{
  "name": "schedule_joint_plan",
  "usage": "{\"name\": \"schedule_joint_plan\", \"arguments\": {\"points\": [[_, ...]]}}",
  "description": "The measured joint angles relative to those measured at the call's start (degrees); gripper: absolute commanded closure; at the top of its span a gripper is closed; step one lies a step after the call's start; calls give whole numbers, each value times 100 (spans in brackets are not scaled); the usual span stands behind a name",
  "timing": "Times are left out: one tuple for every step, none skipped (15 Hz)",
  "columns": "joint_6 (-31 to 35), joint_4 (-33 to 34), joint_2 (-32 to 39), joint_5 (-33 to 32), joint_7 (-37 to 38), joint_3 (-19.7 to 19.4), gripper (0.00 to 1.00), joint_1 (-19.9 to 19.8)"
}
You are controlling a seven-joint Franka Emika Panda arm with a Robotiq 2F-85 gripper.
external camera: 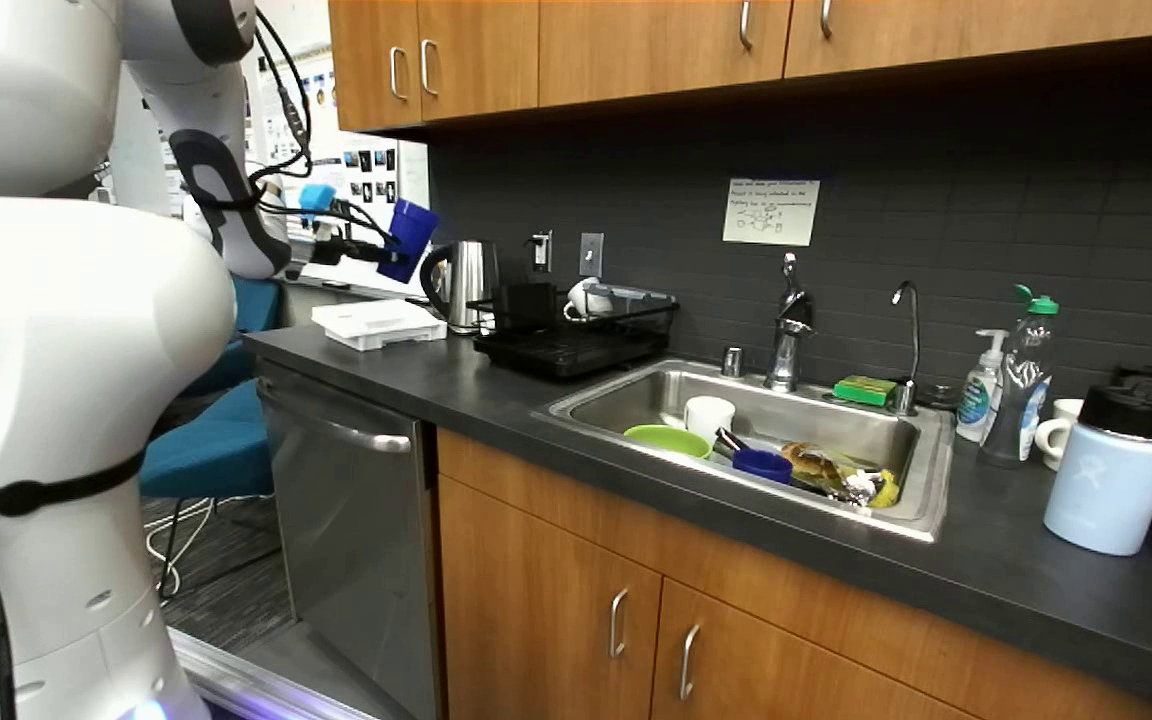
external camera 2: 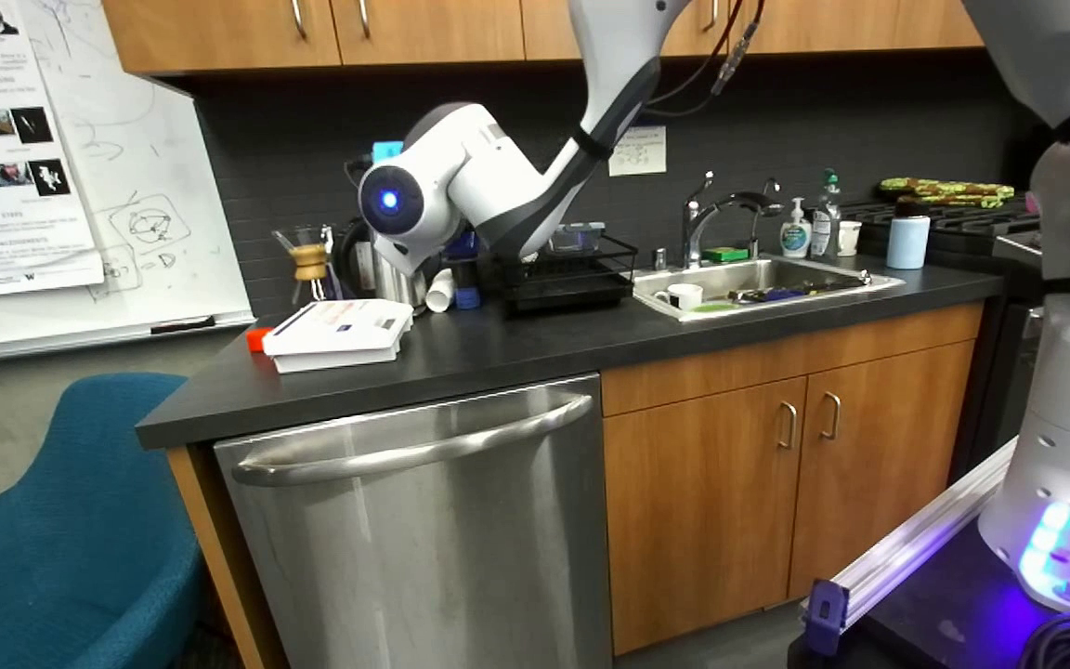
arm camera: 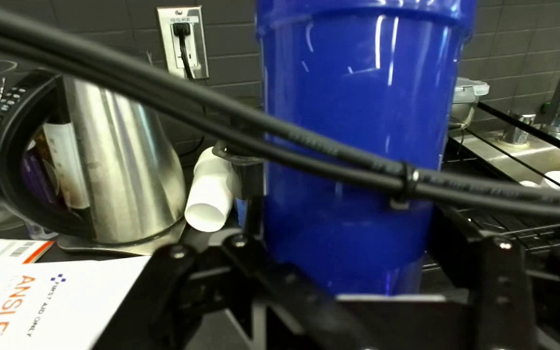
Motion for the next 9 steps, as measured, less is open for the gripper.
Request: {"name": "schedule_joint_plan", "arguments": {"points": [[-64,-18,68,-108,-3,142,46,-98],[-113,-20,146,-190,-18,262,46,-182],[-139,-18,230,-263,-38,369,46,-259],[-150,-13,314,-334,-69,458,46,-325],[-151,-4,401,-386,-110,534,46,-384],[-151,14,493,-406,-185,605,46,-437],[-151,43,585,-423,-267,664,46,-481],[-151,76,675,-441,-360,713,46,-517],[-150,121,768,-445,-465,760,46,-549]]}}
